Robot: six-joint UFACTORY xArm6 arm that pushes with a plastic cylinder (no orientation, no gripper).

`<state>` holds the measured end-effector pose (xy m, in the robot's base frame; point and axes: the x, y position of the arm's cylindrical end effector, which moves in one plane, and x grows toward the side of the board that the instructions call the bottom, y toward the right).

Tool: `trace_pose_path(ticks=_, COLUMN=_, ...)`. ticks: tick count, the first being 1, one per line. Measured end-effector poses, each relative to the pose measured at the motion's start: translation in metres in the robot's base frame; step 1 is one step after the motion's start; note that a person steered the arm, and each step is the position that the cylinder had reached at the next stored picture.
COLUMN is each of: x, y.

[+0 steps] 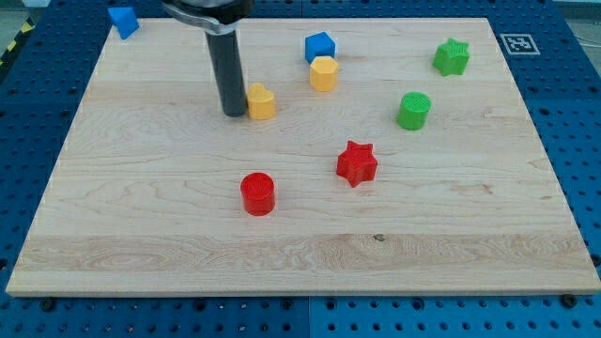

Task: Place your arm to the bottom of the yellow heart

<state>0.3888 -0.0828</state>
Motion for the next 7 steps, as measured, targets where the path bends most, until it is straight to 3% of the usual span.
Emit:
trace_pose_path(ticks=3, x=0.003, y=0.05)
trace_pose_path(ticks=5, x=0.026, y=0.126)
trace_pose_path(ticks=7, x=0.026, y=0.132)
